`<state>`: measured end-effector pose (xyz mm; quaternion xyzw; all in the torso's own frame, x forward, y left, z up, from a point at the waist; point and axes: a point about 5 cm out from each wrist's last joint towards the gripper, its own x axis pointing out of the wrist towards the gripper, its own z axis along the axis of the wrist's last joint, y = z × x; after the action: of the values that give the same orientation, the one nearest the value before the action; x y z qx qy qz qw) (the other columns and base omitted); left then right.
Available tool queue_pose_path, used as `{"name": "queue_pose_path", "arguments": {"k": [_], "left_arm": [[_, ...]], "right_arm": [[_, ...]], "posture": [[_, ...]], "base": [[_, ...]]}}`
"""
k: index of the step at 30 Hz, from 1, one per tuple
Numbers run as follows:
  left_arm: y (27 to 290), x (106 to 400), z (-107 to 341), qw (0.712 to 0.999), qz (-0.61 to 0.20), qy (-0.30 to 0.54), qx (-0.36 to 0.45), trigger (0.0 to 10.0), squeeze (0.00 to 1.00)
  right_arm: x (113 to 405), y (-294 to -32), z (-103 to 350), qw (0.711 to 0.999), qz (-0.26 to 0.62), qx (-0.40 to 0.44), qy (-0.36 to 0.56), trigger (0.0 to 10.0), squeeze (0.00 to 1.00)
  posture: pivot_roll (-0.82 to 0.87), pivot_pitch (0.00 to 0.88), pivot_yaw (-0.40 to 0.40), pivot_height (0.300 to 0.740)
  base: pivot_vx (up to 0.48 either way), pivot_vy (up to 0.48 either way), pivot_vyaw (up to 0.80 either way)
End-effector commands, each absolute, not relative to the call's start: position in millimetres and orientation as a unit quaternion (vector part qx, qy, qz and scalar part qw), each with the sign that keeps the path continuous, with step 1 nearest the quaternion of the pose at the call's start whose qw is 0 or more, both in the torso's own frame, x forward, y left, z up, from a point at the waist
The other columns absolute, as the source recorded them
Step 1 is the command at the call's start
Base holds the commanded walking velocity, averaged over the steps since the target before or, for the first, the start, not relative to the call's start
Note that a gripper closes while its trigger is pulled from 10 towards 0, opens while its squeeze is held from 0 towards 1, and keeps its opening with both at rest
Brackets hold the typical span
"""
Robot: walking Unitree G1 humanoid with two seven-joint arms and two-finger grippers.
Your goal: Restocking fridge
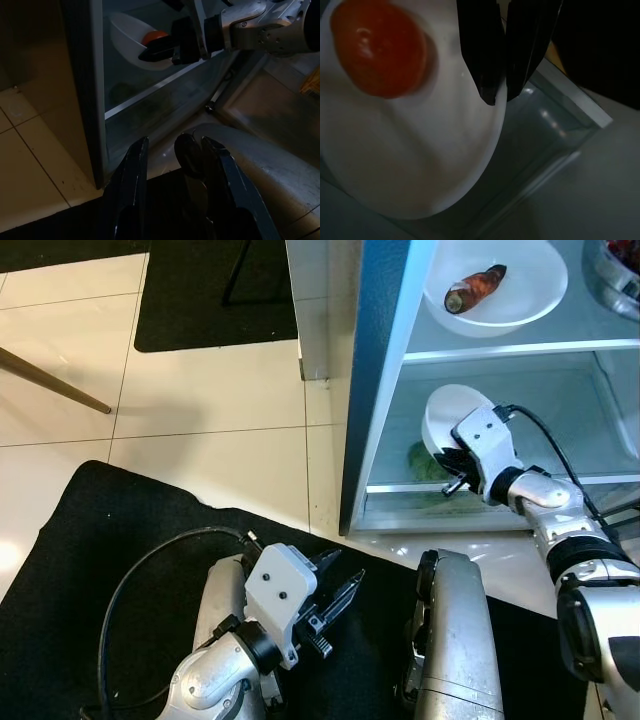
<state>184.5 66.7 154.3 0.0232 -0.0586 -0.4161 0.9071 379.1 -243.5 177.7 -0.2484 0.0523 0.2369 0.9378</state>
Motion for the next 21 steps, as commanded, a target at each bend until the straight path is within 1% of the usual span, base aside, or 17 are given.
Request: {"name": "queue_pose_path", "arguments": {"k": [1,3,4,5,6,7,8,9,10,11,12,15,16,17,19,20,21], "left_arm": [[68,180,144,0.906,-0.422,-0.035,0.027,10.0,0.00],[68,180,144,0.905,-0.422,-0.035,0.027,10.0,0.00],[68,180,144,0.905,-0.423,-0.035,0.027,10.0,0.00],[68,179,144,0.905,-0.423,-0.035,0.027,10.0,0.00],[68,179,144,0.905,-0.423,-0.035,0.027,10.0,0.00],[68,179,144,0.905,-0.423,-0.035,0.027,10.0,0.00],[68,179,144,0.905,-0.423,-0.035,0.027,10.0,0.00],[68,179,144,0.905,-0.423,-0.035,0.027,10.0,0.00],[68,178,144,0.905,-0.424,-0.035,0.027,10.0,0.00],[68,178,144,0.905,-0.424,-0.035,0.027,10.0,0.00],[68,179,145,0.905,-0.423,-0.035,0.026,10.0,0.00],[68,179,145,0.905,-0.423,-0.035,0.026,10.0,0.00],[68,179,145,0.905,-0.423,-0.036,0.026,10.0,0.00],[68,179,145,0.905,-0.424,-0.036,0.026,10.0,0.00],[68,178,146,0.904,-0.424,-0.036,0.025,10.0,0.00],[68,178,146,0.904,-0.425,-0.037,0.025,10.0,0.00],[68,179,146,0.904,-0.425,-0.037,0.025,10.0,0.00]], "right_arm": [[367,-243,140,0.926,0.256,-0.250,0.122,0.0,0.00],[366,-242,136,0.921,0.254,-0.265,0.128,0.0,0.00],[365,-241,133,0.916,0.249,-0.285,0.134,1.5,0.00],[365,-241,131,0.912,0.247,-0.297,0.137,1.5,0.00],[365,-240,128,0.906,0.234,-0.325,0.140,10.0,0.00],[365,-240,128,0.906,0.234,-0.325,0.140,10.0,0.00],[366,-239,126,0.902,0.222,-0.342,0.140,10.0,0.32],[366,-239,126,0.902,0.222,-0.342,0.140,10.0,0.32],[368,-236,126,0.895,0.206,-0.374,0.132,10.0,0.64],[369,-234,127,0.892,0.201,-0.385,0.125,10.0,0.94],[370,-232,129,0.888,0.196,-0.399,0.117,10.0,1.00],[372,-230,131,0.883,0.189,-0.415,0.110,10.0,0.97],[374,-228,133,0.881,0.183,-0.424,0.100,10.0,0.92],[376,-226,136,0.875,0.176,-0.441,0.092,10.0,0.60],[377,-225,138,0.871,0.173,-0.452,0.087,10.0,0.60],[379,-225,141,0.872,0.163,-0.454,0.079,10.0,0.00],[380,-225,145,0.875,0.156,-0.452,0.072,10.0,0.00]], "posture": [[0.22,0.525,0.127,0.457],[0.22,0.527,0.129,0.457],[0.22,0.527,0.129,0.457],[0.22,0.529,0.130,0.457],[0.22,0.530,0.132,0.457],[0.22,0.530,0.132,0.457],[0.22,0.532,0.132,0.457],[0.22,0.532,0.132,0.457],[0.22,0.532,0.133,0.457],[0.22,0.532,0.133,0.457],[0.22,0.532,0.133,0.457],[0.23,0.533,0.135,0.457],[0.23,0.533,0.135,0.457],[0.23,0.533,0.135,0.457],[0.23,0.533,0.135,0.457],[0.23,0.533,0.135,0.457],[0.22,0.529,0.133,0.457]], "base": [[0.000,0.000,0.00],[0.000,0.000,0.00],[0.000,0.000,0.00],[0.000,0.000,0.00],[0.000,0.000,0.00],[0.000,0.000,0.00],[0.000,0.000,0.00],[0.000,0.000,0.00],[0.000,0.000,0.00],[0.000,0.000,0.00],[0.000,0.000,0.00],[0.000,0.000,0.00],[0.000,0.000,0.00],[0.000,0.000,0.00],[0.000,0.000,0.00],[0.000,0.000,0.00],[0.000,0.000,0.00]]}}
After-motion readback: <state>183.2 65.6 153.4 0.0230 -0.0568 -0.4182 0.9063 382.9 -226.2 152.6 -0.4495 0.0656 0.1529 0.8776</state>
